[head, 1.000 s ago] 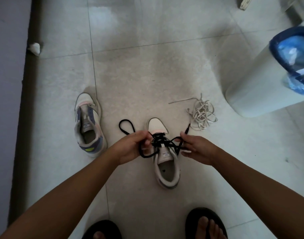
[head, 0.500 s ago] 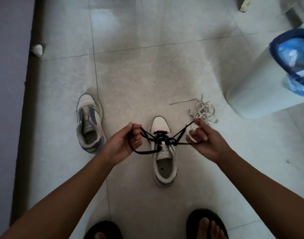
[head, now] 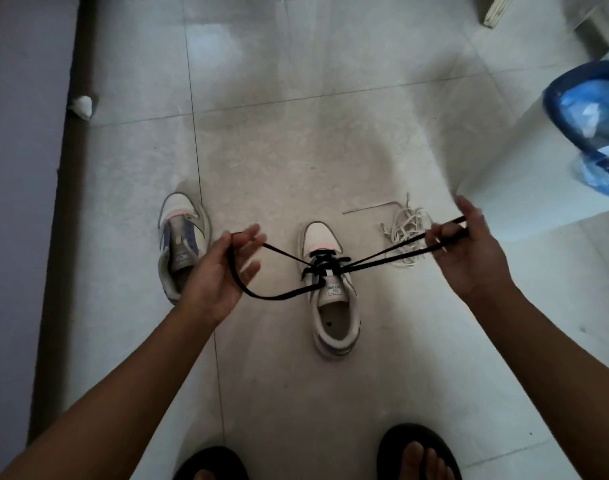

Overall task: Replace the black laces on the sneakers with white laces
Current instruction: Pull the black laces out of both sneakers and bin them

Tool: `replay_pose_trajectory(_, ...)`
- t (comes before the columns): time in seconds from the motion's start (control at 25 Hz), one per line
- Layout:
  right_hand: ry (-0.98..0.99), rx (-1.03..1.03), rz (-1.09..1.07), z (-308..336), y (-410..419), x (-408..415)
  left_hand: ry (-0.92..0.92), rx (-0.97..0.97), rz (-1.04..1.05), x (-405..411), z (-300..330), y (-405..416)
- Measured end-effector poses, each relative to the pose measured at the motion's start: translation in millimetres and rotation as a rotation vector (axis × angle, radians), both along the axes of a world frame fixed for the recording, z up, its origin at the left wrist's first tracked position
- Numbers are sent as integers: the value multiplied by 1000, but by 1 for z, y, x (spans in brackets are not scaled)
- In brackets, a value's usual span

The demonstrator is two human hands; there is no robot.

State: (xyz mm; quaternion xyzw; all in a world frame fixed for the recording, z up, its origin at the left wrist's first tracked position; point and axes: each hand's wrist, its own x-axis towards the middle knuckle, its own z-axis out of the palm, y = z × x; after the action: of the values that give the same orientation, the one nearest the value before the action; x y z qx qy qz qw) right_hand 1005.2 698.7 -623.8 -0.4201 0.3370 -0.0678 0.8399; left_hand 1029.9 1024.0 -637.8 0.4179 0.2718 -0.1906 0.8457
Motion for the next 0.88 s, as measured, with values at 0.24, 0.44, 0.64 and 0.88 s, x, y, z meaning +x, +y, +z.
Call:
replay_pose_trajectory(0.24, 327, -681, 64, -30, -8, -17, -224, 1081, -403, -26, -32, 3)
replay_pose_trajectory(0.44, 106, -1972, 401, -43, -37, -27, -428, 1861, -939, -35, -41, 10)
replay_pose_trajectory(0.64, 527, -1949, 742, -42, -42, -21, -233, 1925, -950, -54, -44, 2)
replay_pose_trajectory(0.88, 463, -1585, 1035, -37, 6, -22, -138, 1564, -1614, -102, -48, -23)
